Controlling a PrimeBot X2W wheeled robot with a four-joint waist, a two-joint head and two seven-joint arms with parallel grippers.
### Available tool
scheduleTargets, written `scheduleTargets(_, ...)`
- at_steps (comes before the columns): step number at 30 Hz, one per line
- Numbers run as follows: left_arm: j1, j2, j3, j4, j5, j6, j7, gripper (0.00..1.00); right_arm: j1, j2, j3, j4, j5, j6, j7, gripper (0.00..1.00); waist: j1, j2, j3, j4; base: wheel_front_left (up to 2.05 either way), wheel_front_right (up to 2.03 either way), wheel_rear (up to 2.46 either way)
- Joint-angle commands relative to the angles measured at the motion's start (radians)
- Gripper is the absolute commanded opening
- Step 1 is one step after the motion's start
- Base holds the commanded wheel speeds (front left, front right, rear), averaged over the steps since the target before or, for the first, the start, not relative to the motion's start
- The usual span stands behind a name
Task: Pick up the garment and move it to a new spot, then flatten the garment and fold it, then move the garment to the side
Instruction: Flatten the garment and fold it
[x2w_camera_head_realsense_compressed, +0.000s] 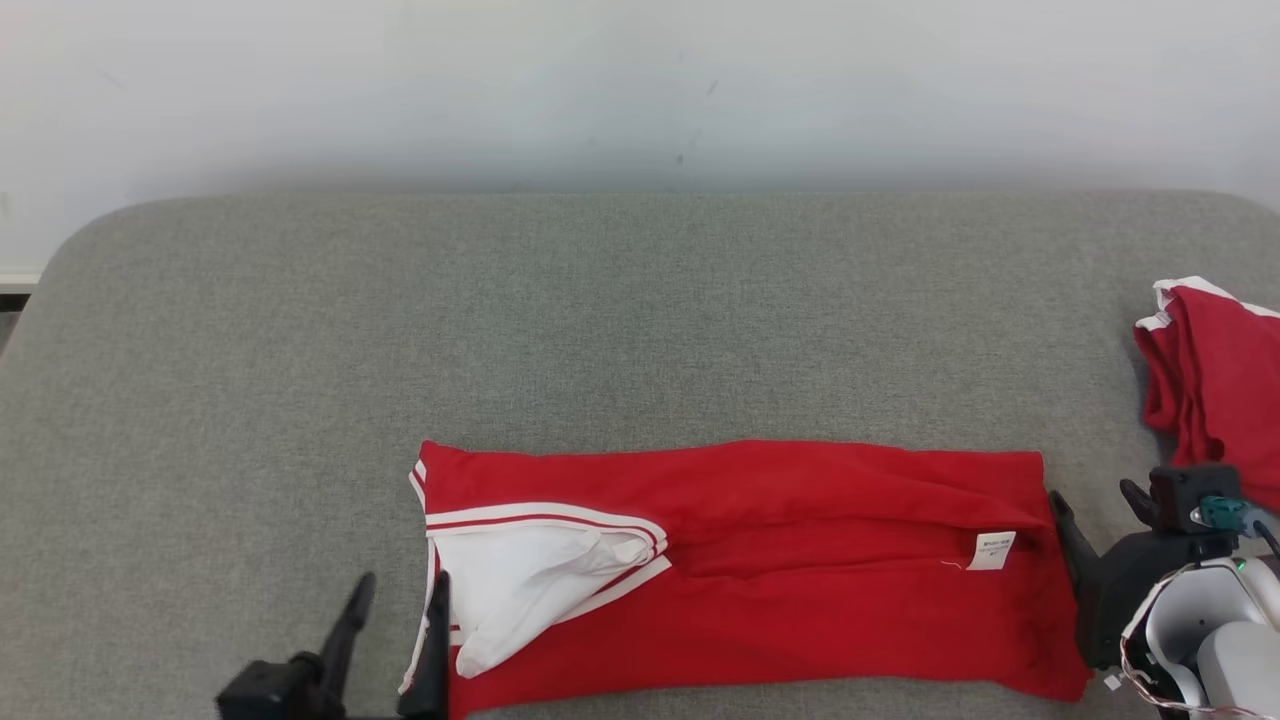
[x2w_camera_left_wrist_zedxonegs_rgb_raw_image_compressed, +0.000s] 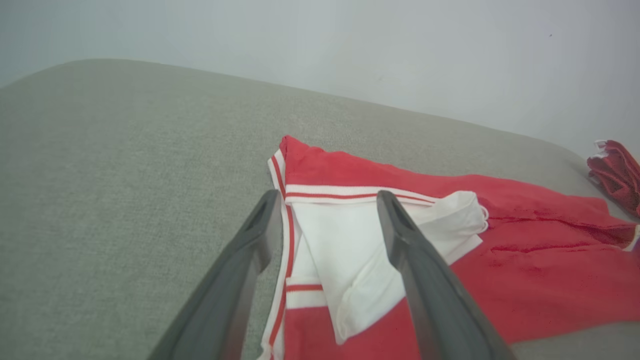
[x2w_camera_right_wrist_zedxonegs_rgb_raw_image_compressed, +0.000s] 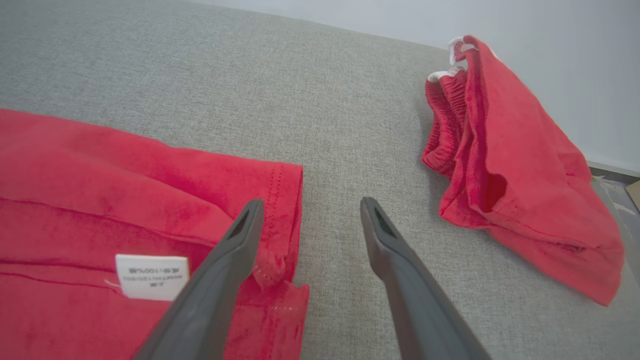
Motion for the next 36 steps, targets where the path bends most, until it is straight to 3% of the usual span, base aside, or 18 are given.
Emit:
scheduleTargets(1, 0.015, -0.006, 0.025, -0.021, 0.017, -0.002, -0.004, 1.0, 0.019, 0.006, -0.01, -0.008, 0.01, -0.003, 0.005, 1.0, 0.0, 0.0001, -0.004, -0.002, 0.0, 0.0, 0.0)
scheduleTargets(7, 0.043, -0.05, 0.173, -0.121, 0.125, -0.038, -0.003, 1.0, 0.045, 0.041, -0.069, -0.025, 0.018, -0.003, 0.044, 1.0, 0.0, 0.0001, -0.015, -0.01, 0.0, 0.0, 0.0)
scheduleTargets(15, 0.048, -0.101, 0.317, -0.164, 0.219, -0.081, -0.003, 1.0, 0.051, 0.146, -0.166, -0.024, 0.108, -0.003, 0.034, 1.0, 0.0, 0.0001, -0.014, -0.014, 0.0, 0.0, 0.0)
scheduleTargets(29, 0.019, -0.121, 0.359, -0.132, 0.231, -0.112, -0.003, 1.0, -0.014, 0.206, -0.245, 0.041, 0.093, -0.003, -0.018, 1.0, 0.0, 0.0001, 0.033, 0.002, 0.0, 0.0, 0.0)
scheduleTargets(36, 0.017, -0.122, 0.348, -0.129, 0.214, -0.108, -0.003, 1.0, -0.036, 0.211, -0.252, 0.122, 0.06, -0.003, 0.075, 1.0, 0.0, 0.0001, 0.044, 0.011, 0.0, 0.0, 0.0)
